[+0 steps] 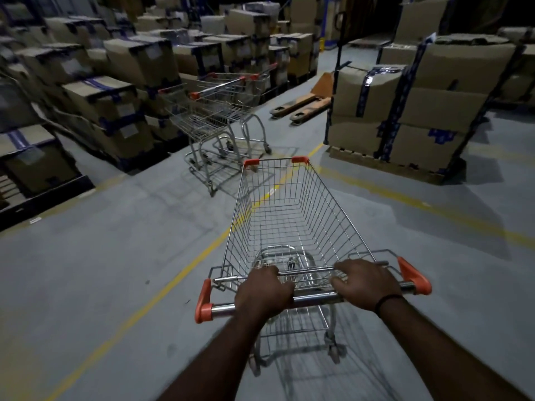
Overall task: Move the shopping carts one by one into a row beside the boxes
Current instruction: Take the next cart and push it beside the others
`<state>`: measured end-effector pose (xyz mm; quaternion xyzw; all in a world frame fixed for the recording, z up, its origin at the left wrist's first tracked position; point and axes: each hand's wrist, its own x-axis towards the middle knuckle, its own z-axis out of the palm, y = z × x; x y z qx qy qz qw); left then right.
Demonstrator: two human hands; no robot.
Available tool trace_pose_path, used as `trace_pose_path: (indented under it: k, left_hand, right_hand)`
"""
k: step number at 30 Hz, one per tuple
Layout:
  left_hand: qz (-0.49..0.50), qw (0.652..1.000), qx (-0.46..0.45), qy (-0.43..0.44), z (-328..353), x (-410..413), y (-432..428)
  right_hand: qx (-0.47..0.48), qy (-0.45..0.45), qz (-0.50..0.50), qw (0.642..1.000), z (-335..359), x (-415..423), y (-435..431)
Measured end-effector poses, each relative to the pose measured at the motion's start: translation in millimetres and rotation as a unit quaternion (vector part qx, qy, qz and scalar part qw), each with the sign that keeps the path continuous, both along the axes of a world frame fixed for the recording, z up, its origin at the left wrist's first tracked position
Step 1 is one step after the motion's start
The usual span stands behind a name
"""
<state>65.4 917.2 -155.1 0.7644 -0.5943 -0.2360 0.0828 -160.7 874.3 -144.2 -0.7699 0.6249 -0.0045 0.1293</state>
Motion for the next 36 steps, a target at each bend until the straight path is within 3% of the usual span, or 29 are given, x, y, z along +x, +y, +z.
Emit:
trace_pose_path:
  k: [23,36]
  left_hand:
    - [0.2,0.98,-0.008,-0.004,6.6,95.4,-298.0]
    - [0.265,0.964,-0.021,-0.017,-2.3,223.9,-443.2]
  right_hand:
    - [0.018,-0.004,0.196,0.98,3.8,136.1,-386.2]
    - [0.007,0.015,0.255,0.967,5.2,279.3,-550.5]
